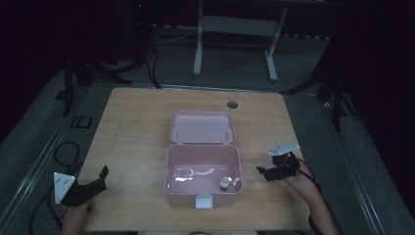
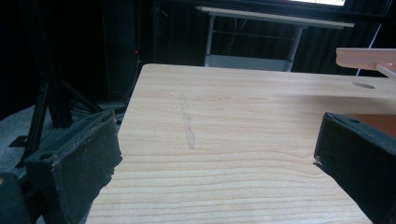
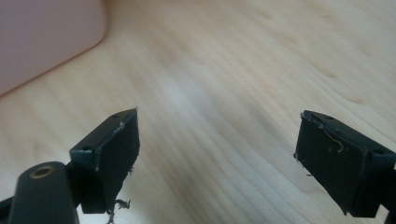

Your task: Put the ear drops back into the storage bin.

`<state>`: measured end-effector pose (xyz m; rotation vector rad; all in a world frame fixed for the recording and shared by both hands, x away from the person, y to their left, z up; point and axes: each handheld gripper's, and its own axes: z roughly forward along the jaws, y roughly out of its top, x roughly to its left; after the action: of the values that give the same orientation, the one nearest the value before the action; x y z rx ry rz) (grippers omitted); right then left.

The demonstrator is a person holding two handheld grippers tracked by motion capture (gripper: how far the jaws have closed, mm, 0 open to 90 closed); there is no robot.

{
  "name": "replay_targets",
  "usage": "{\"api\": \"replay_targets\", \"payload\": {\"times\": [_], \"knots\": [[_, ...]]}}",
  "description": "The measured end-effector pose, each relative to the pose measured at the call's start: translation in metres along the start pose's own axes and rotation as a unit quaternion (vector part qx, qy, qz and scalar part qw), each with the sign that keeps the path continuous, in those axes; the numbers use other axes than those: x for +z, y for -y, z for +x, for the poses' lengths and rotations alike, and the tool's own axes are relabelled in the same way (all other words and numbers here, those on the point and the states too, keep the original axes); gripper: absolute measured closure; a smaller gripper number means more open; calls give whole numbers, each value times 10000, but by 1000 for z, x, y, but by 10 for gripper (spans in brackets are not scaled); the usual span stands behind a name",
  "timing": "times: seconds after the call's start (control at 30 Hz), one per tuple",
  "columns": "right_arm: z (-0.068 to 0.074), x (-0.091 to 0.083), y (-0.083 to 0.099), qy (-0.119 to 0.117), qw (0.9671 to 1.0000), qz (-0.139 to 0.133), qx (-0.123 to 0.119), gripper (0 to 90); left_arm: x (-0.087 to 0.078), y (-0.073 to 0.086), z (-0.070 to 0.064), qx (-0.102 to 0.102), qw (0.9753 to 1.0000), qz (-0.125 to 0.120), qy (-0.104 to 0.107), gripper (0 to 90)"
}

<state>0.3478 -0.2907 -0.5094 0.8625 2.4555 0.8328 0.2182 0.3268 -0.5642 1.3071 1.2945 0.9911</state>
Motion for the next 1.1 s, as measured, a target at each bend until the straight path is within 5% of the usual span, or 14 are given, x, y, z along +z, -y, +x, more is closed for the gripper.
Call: {"api": "replay_targets", "payload": {"times": [0.27,0.67,0.83,0.87,0.9,0.93,0.97,1.1], "knots": [[4,2,18,471,9960,-474,589,125,0,0,0,1,10000,2,2,5],[0,0,39,953,9783,-893,1609,125,0,0,0,-6,10000,2,-1,4],[0,-3,51,1047,9646,-1149,2130,127,0,0,0,-4,10000,1,-7,5],[0,-3,51,1047,9646,-1149,2130,127,0,0,0,-4,10000,1,-7,5],[-1,-5,56,1102,9593,-1264,2272,127,0,0,0,-3,10000,3,-5,4],[-1,-5,56,1102,9593,-1264,2272,127,0,0,0,-4,10000,3,-3,4],[-2,-7,59,1161,9537,-1378,2410,126,0,0,0,-4,10000,4,-2,4],[-7,-8,66,1052,9441,-1509,2736,127,0,0,0,-1,10000,4,1,4]]}}
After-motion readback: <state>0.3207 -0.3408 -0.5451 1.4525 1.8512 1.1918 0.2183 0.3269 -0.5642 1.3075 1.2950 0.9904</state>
